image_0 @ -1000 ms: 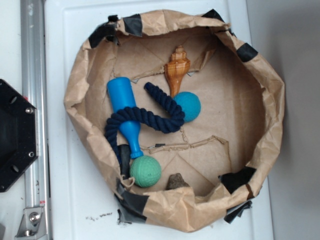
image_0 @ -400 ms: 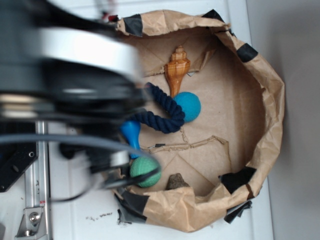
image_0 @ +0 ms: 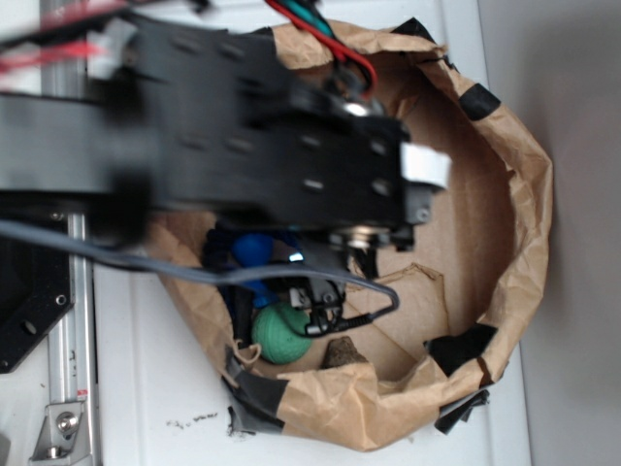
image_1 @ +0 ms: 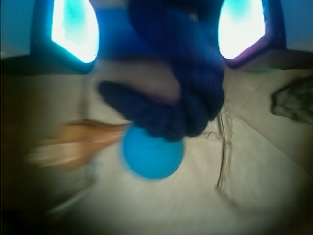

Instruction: Grab the blue rope.

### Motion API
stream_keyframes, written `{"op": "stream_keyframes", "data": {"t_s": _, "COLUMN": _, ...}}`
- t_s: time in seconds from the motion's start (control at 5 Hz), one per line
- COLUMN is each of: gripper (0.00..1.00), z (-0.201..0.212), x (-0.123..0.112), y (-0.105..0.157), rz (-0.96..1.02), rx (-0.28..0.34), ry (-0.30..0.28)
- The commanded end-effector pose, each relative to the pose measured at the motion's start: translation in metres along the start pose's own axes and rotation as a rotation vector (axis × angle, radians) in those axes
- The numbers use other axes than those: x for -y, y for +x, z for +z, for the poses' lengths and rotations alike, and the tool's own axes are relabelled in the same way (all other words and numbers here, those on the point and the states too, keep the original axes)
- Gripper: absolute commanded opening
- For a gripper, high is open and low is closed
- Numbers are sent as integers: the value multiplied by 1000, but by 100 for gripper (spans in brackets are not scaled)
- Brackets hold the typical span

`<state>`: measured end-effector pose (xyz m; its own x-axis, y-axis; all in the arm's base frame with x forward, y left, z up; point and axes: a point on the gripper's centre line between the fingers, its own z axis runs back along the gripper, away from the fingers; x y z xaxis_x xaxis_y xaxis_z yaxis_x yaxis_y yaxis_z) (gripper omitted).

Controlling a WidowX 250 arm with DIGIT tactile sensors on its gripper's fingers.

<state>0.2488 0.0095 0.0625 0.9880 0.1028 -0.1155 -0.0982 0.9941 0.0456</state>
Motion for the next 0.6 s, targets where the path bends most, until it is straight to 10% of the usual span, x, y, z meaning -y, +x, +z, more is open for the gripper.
{"op": "stream_keyframes", "data": {"t_s": 0.0, "gripper": 0, "z": -26, "x": 44, "y": -5, "rz": -129, "rx": -111, "ry": -68}}
{"op": "stream_keyframes", "data": {"t_s": 0.4, "gripper": 0, "z": 16, "x": 15, "y": 5, "rz": -89, "rx": -54, "ry": -47}}
